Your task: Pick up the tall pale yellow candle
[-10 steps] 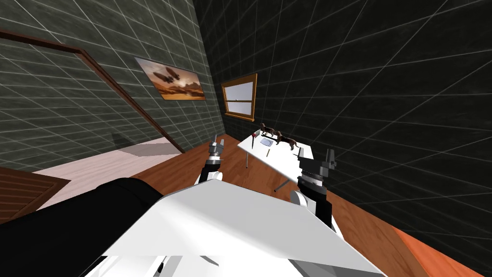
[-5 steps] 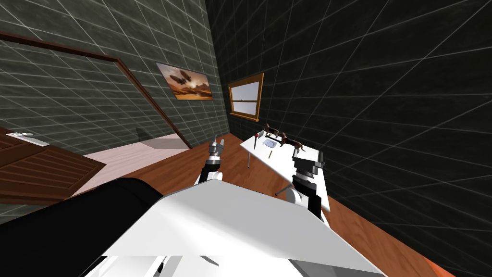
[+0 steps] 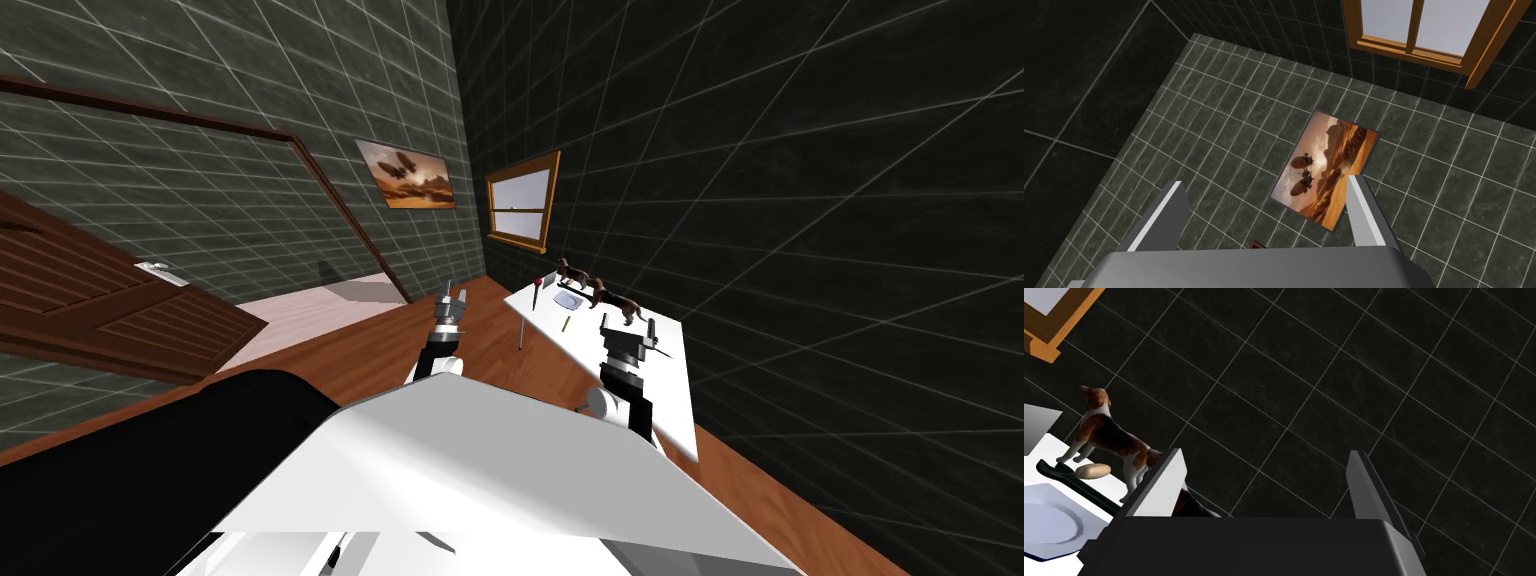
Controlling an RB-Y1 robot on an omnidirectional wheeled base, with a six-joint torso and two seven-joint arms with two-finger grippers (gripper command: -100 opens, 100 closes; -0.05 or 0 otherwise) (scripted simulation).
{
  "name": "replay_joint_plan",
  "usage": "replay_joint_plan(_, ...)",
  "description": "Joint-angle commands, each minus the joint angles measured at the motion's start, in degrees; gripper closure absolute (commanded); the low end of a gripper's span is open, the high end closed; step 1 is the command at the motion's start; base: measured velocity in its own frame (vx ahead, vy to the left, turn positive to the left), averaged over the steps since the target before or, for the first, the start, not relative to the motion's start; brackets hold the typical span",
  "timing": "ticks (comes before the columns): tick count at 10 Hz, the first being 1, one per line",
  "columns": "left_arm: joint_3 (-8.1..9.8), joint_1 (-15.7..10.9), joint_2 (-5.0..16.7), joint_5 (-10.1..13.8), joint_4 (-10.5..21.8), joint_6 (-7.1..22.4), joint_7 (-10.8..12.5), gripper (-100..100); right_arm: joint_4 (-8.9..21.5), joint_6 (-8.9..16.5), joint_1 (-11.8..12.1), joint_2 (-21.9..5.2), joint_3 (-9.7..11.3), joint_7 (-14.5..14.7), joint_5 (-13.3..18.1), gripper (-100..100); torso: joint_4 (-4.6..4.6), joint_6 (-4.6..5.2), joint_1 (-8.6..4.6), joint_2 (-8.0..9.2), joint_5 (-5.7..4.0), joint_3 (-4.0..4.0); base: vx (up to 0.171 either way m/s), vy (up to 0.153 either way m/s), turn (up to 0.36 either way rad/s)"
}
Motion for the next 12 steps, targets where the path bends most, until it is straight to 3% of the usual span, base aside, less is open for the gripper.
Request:
replay_joint_plan(1,0.0,0.0,0.0,0.0,0.0,0.0,0.0,0,1.6,-0.2,-0.5,-0.1,0.2,-0.9,-1.0,-100,0.0,0.0,0.0,0.0,0.0,0.0,-0.007,-0.041,0.076)
replay_joint_plan(3,0.0,0.0,0.0,0.0,0.0,0.0,0.0,0,5.7,-0.7,-2.7,-0.2,1.5,-3.7,-4.7,-100,0.0,0.01,0.01,-0.01,0.0,0.0,0.002,-0.056,0.233)
replay_joint_plan(6,0.0,0.0,0.0,0.0,0.0,0.0,0.0,0,9.0,-0.9,-3.8,-0.3,2.2,-5.1,-6.5,-100,0.0,0.02,-0.04,0.02,-0.01,0.01,-0.01,-0.053,0.104)
replay_joint_plan(8,0.0,0.0,0.0,0.0,0.0,0.0,0.0,0,13.3,-1.3,-6.0,-0.3,3.5,-7.9,-10.2,-100,0.0,0.01,0.02,-0.01,0.0,0.0,-0.008,-0.053,0.224)
replay_joint_plan(12,0.01,0.0,0.0,0.0,0.0,0.0,0.0,0,18.8,-1.7,-8.2,-0.2,4.7,-10.6,-13.8,-100,0.0,0.05,0.01,0.0,0.0,0.0,-0.012,-0.049,0.137)
